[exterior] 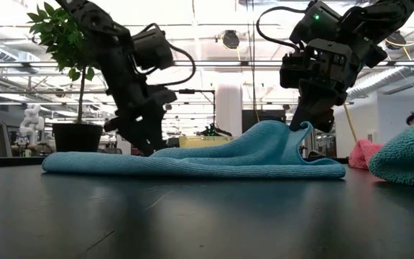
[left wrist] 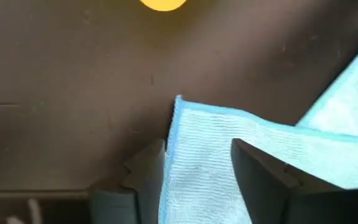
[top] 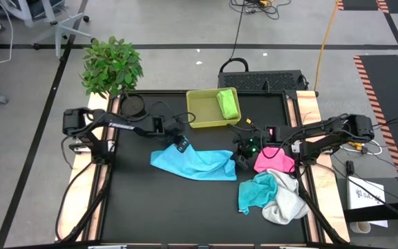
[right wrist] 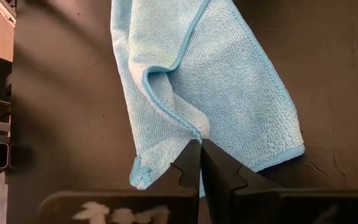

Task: Fold microfiber towels
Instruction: Fold the left blue microfiber cloth

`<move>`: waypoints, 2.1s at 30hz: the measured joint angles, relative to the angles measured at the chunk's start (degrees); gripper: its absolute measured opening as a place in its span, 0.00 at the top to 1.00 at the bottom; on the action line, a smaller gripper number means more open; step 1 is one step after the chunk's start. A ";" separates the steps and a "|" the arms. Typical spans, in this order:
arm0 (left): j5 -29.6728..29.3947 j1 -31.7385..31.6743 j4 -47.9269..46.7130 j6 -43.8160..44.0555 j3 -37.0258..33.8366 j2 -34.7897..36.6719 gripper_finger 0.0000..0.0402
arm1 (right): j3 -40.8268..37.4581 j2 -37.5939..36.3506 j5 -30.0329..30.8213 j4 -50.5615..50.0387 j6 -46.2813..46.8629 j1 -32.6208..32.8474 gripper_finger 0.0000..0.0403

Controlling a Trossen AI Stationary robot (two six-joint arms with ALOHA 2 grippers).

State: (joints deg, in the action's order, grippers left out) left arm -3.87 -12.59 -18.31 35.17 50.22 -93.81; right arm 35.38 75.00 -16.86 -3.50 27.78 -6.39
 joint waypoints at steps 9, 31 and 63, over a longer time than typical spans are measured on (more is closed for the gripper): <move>0.90 -1.45 6.65 -0.91 0.03 -4.78 0.47 | 0.00 0.00 0.08 -0.10 1.51 0.00 1.00; 1.70 -1.30 5.25 -1.89 -0.01 -5.26 0.99 | -0.02 0.00 0.22 -2.07 1.47 0.00 1.00; -9.93 19.09 -22.08 30.25 0.05 16.94 1.00 | -0.02 -0.83 0.07 -1.98 -3.24 -0.37 1.00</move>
State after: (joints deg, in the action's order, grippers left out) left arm -13.79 6.51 -40.39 65.42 50.27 -76.87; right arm 35.36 74.17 -16.80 -5.48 24.54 -6.76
